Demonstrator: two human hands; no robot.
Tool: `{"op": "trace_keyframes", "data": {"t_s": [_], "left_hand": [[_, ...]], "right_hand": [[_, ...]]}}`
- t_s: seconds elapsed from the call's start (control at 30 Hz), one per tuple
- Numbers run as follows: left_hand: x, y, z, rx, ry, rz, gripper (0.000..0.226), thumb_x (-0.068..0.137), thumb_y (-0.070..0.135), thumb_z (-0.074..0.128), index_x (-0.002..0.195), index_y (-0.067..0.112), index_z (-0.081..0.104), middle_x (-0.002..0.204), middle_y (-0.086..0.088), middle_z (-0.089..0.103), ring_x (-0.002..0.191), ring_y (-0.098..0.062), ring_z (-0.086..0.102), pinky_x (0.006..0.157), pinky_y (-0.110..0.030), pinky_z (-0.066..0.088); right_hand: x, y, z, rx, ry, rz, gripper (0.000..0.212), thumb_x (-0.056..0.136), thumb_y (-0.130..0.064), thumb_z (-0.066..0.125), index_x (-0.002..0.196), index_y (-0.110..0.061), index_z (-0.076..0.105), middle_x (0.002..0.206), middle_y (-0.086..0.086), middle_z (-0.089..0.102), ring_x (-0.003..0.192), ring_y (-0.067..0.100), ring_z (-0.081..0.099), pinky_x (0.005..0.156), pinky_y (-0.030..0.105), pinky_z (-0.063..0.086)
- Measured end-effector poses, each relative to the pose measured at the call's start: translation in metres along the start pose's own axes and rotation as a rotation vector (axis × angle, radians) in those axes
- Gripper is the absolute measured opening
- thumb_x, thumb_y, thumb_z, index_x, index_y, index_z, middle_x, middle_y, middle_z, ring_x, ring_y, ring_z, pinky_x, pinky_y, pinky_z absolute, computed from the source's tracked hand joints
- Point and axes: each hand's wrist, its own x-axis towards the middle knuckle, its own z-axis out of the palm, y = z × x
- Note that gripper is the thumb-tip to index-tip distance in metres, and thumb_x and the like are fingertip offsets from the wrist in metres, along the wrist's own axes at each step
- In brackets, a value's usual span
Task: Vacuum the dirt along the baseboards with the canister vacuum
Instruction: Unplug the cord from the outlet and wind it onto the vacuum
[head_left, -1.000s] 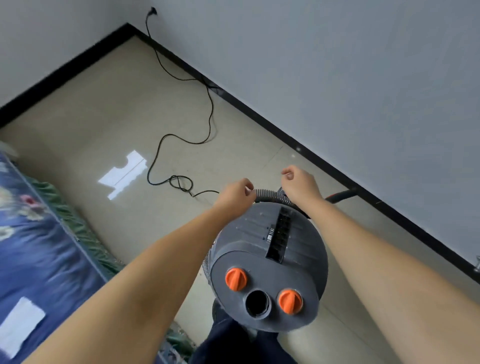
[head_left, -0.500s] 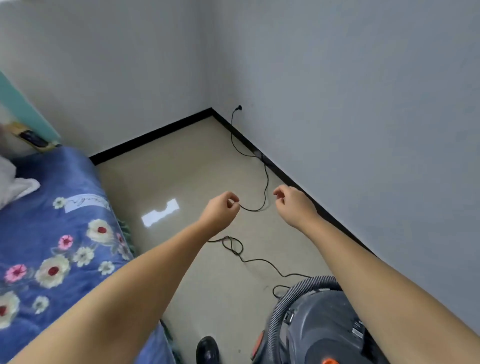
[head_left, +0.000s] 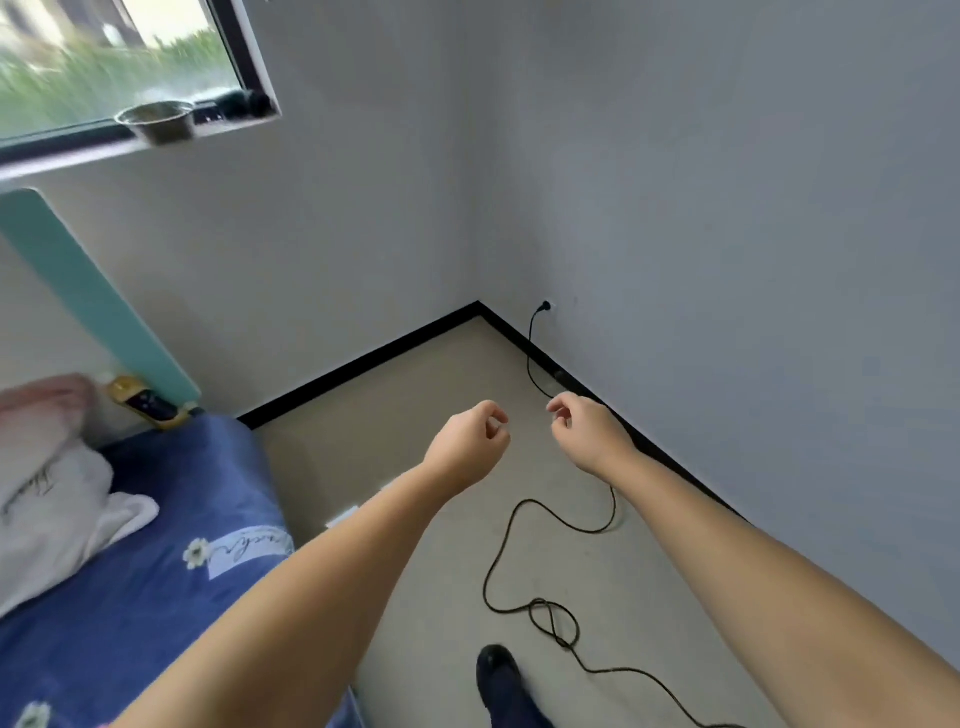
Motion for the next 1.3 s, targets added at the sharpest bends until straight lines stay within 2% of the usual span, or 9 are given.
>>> {"op": "trace_keyframes", "data": {"t_s": [0.13, 0.23, 0.53, 0.6, 0.77, 1.03, 1.13, 1.23, 1.3], "left_hand": [[0.09, -0.014, -0.035, 0.057, -0.014, 0.034, 0.025, 0.091, 0.017, 0.044, 0.113, 0.013, 0.056, 0.069, 0.012, 0.051, 0.071, -0.016, 0.051, 0.075, -0.036, 0.051], [0.158, -0.017, -0.069, 0.062, -0.015, 0.026, 0.025, 0.092, 0.018, 0.042, 0.113, 0.015, 0.055, 0.07, 0.013, 0.052, 0.071, -0.017, 0.052, 0.071, -0.034, 0.051], [0.344, -0.063, -0.158, 0.153, -0.064, 0.03, 0.024, 0.093, 0.017, 0.042, 0.113, 0.014, 0.055, 0.074, 0.014, 0.053, 0.072, -0.017, 0.051, 0.072, -0.034, 0.051], [0.395, -0.073, -0.166, 0.171, -0.106, 0.06, 0.025, 0.093, 0.017, 0.041, 0.113, 0.014, 0.055, 0.076, 0.013, 0.053, 0.072, -0.017, 0.052, 0.073, -0.035, 0.051], [0.521, -0.091, -0.18, 0.202, -0.284, 0.116, 0.026, 0.093, 0.019, 0.038, 0.113, 0.018, 0.054, 0.081, 0.011, 0.053, 0.062, -0.013, 0.048, 0.057, -0.023, 0.04], [0.698, -0.079, -0.155, 0.327, -0.513, 0.194, 0.027, 0.092, 0.02, 0.039, 0.114, 0.019, 0.054, 0.097, 0.004, 0.057, 0.083, -0.019, 0.056, 0.075, -0.03, 0.049], [0.757, -0.076, -0.121, 0.372, -0.559, 0.224, 0.029, 0.093, 0.021, 0.038, 0.117, 0.018, 0.054, 0.104, 0.0, 0.06, 0.088, -0.021, 0.058, 0.078, -0.032, 0.05], [0.817, -0.08, -0.083, 0.402, -0.61, 0.256, 0.029, 0.095, 0.02, 0.038, 0.12, 0.015, 0.052, 0.112, -0.003, 0.061, 0.09, -0.022, 0.057, 0.076, -0.028, 0.047], [0.854, -0.087, -0.059, 0.441, -0.632, 0.285, 0.029, 0.096, 0.02, 0.037, 0.12, 0.015, 0.052, 0.114, -0.003, 0.061, 0.097, -0.023, 0.059, 0.073, -0.027, 0.044]], "right_hand": [[0.097, -0.025, 0.007, 0.033, -0.004, -0.004, 0.029, 0.094, -0.014, 0.04, 0.119, -0.014, 0.056, 0.118, 0.004, 0.058, 0.083, 0.02, 0.054, 0.062, 0.024, 0.041], [0.169, -0.046, 0.002, 0.033, -0.002, 0.019, 0.03, 0.094, -0.015, 0.04, 0.119, -0.015, 0.056, 0.117, 0.004, 0.059, 0.09, 0.022, 0.057, 0.073, 0.03, 0.048], [0.356, -0.085, 0.01, -0.008, -0.013, 0.119, 0.032, 0.093, -0.015, 0.04, 0.121, -0.016, 0.055, 0.112, 0.003, 0.062, 0.086, 0.02, 0.055, 0.077, 0.03, 0.047], [0.394, -0.082, 0.02, 0.018, -0.007, 0.198, 0.031, 0.093, -0.015, 0.039, 0.12, -0.015, 0.055, 0.109, 0.003, 0.063, 0.082, 0.02, 0.054, 0.073, 0.029, 0.045], [0.483, -0.078, 0.043, 0.093, 0.029, 0.406, 0.029, 0.094, -0.015, 0.04, 0.118, -0.015, 0.056, 0.099, 0.001, 0.061, 0.078, 0.019, 0.055, 0.069, 0.029, 0.045], [0.587, -0.044, 0.046, 0.244, 0.16, 0.63, 0.029, 0.095, -0.014, 0.041, 0.119, -0.013, 0.059, 0.113, 0.005, 0.063, 0.09, 0.018, 0.054, 0.076, 0.025, 0.042], [0.635, -0.008, 0.056, 0.211, 0.119, 0.678, 0.022, 0.095, -0.015, 0.04, 0.106, -0.017, 0.06, 0.102, 0.001, 0.062, 0.092, 0.02, 0.057, 0.074, 0.026, 0.042], [0.688, 0.033, 0.074, 0.183, 0.052, 0.758, 0.025, 0.091, -0.009, 0.036, 0.071, -0.022, 0.043, 0.072, -0.006, 0.048, 0.069, 0.016, 0.045, 0.055, 0.024, 0.033], [0.72, 0.056, 0.089, 0.193, 0.032, 0.815, 0.03, 0.088, -0.006, 0.034, 0.063, -0.022, 0.031, 0.061, -0.007, 0.038, 0.058, 0.013, 0.035, 0.049, 0.024, 0.026]]}}
